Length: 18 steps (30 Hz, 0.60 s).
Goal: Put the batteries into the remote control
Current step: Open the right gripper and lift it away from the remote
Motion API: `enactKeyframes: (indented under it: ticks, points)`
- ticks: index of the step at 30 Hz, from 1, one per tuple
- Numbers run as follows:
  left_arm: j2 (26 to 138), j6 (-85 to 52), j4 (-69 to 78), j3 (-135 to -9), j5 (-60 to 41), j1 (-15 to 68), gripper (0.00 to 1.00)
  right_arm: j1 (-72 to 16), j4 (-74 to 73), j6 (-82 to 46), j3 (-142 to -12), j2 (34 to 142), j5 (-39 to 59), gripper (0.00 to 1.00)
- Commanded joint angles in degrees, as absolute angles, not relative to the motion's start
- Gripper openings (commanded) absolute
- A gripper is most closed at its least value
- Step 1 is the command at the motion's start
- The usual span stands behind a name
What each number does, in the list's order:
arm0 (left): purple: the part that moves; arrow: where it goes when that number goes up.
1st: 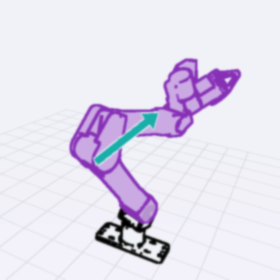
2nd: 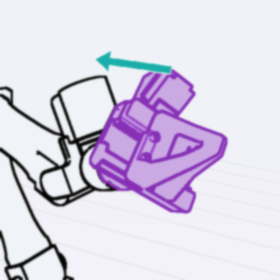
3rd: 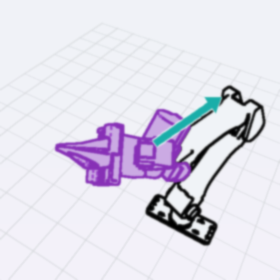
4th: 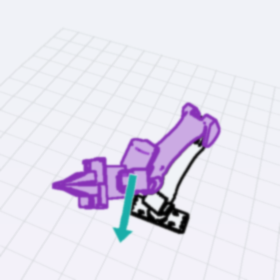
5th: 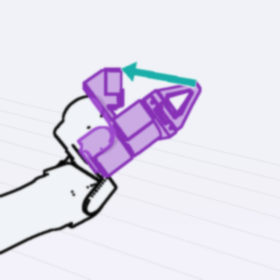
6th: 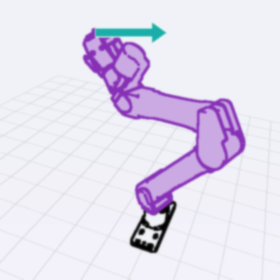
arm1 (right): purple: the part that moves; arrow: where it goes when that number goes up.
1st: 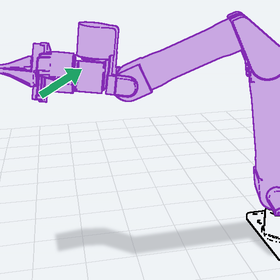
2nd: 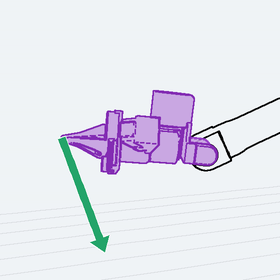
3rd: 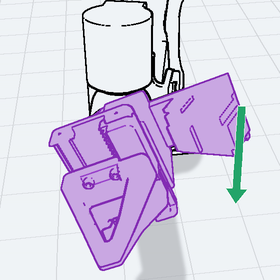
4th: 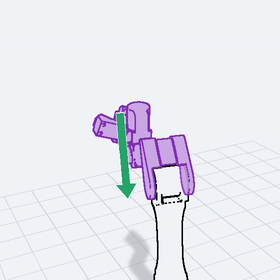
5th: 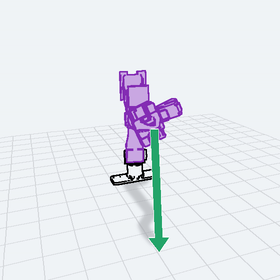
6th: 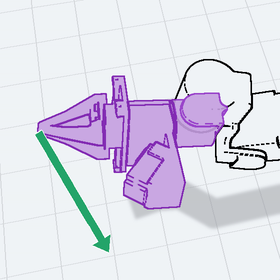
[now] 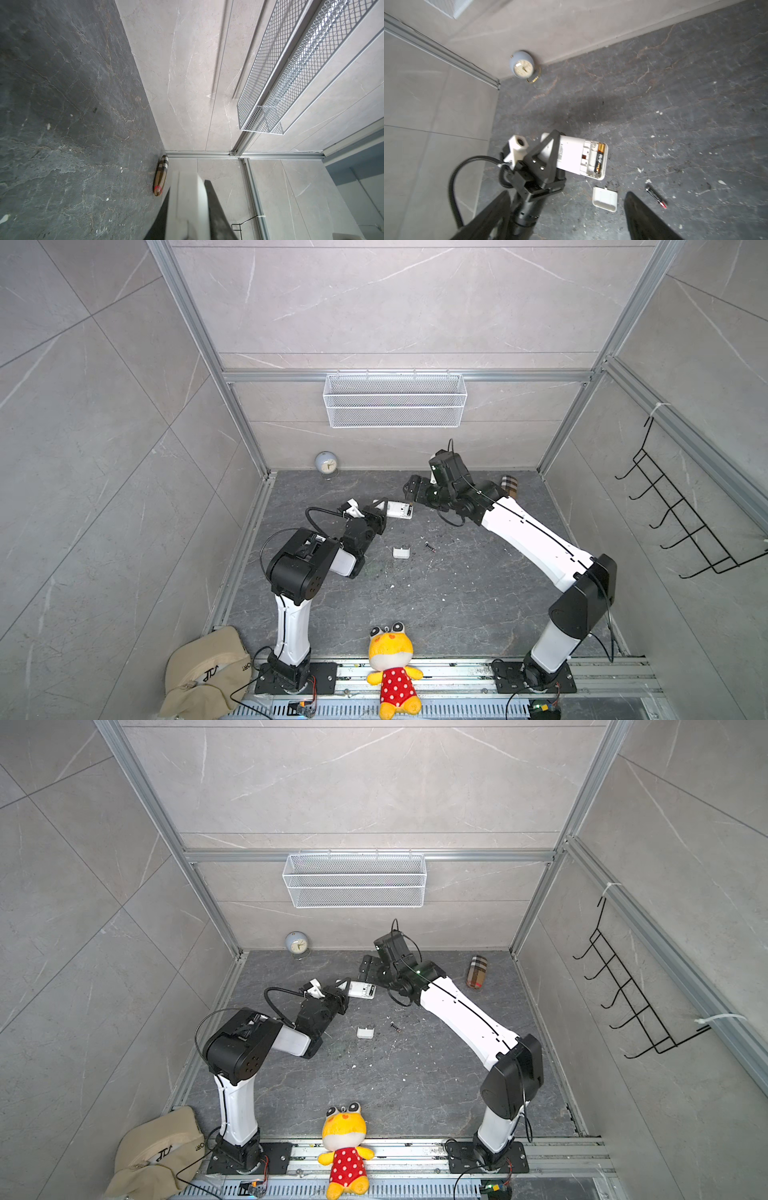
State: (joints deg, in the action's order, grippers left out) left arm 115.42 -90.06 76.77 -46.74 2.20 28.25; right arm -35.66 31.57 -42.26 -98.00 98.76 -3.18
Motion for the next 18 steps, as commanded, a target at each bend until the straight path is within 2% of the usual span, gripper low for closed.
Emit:
enactKeyframes:
  ticks: [1, 5, 12, 18]
  points:
    - [113.2, -92.02, 81.12, -46.99, 4.53, 28.19, 0.06, -32.65, 25.07, -51.67, -93.51, 99.1, 0.34, 0.86]
    - [112.86, -92.25, 81.12, -47.55, 5.24, 28.43, 0.05, -29.44, 14.17, -64.07, -88.28, 100.53, 8.11, 0.86]
    - [112.68, -93.3, 81.12, -48.11, 6.86, 28.82, 0.04, -27.34, -1.91, -82.94, -76.5, 99.2, 8.34, 0.89]
    - [112.28, -91.69, 81.11, -49.3, 6.02, 28.99, 0.04, -27.34, -8.35, -92.23, -72.27, 101.99, 10.54, 0.89]
